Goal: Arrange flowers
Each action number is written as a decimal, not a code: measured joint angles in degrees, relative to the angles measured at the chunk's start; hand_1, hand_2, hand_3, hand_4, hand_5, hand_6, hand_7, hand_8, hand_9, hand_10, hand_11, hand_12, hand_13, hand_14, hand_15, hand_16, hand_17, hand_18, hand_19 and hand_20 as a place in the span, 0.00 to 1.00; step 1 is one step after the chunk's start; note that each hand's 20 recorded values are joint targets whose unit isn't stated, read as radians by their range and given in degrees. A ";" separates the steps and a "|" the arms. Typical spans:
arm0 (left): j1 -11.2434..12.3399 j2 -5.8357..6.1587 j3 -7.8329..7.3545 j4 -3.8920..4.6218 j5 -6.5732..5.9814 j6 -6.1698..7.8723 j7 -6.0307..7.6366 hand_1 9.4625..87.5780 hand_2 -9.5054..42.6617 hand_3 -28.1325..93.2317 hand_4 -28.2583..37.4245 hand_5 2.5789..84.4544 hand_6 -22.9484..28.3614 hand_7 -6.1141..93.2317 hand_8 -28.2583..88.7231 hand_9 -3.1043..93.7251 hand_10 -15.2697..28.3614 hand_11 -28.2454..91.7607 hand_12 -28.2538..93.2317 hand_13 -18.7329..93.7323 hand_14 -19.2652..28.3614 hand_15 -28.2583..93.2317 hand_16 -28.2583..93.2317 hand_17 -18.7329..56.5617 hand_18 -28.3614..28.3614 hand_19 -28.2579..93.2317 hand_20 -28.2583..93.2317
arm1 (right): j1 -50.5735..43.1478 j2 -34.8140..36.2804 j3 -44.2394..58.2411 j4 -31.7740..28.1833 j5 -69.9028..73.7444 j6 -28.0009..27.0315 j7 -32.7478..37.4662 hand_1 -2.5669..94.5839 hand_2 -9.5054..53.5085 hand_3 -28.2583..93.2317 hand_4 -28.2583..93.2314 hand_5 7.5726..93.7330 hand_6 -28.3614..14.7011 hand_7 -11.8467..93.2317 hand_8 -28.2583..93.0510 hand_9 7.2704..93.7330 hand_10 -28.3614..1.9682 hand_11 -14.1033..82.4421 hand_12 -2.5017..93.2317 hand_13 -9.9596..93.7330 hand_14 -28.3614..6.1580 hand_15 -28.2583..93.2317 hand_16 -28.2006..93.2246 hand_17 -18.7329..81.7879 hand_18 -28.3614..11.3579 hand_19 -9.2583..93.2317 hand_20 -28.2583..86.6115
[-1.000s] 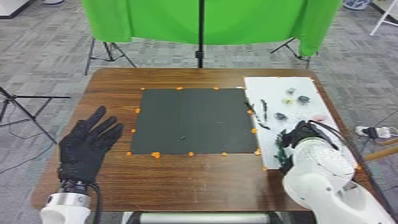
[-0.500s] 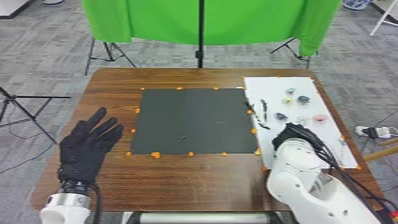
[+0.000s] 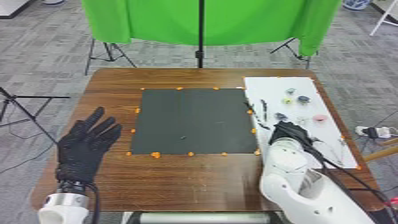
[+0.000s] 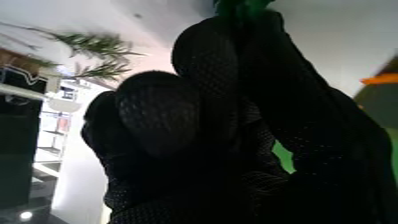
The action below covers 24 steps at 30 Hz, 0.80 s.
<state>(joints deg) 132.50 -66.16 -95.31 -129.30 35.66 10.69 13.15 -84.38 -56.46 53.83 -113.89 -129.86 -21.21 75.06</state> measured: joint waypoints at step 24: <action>0.78 0.74 -0.36 -0.88 -0.13 1.00 0.83 0.14 0.37 0.88 0.00 0.43 0.63 0.16 0.16 0.38 0.80 0.42 0.31 0.38 0.97 0.63 0.16 0.11 0.94 0.67 0.28 | 0.54 1.65 1.05 -4.26 -5.22 18.31 -7.55 0.61 0.00 0.83 0.00 0.86 0.49 0.53 0.34 0.91 0.43 0.69 0.23 0.92 0.55 0.81 0.36 0.75 0.20 1.00 0.63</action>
<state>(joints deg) 133.27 -65.42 -95.68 -130.18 35.52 11.69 13.97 -83.84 -54.81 54.88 -118.14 -135.08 -2.89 67.51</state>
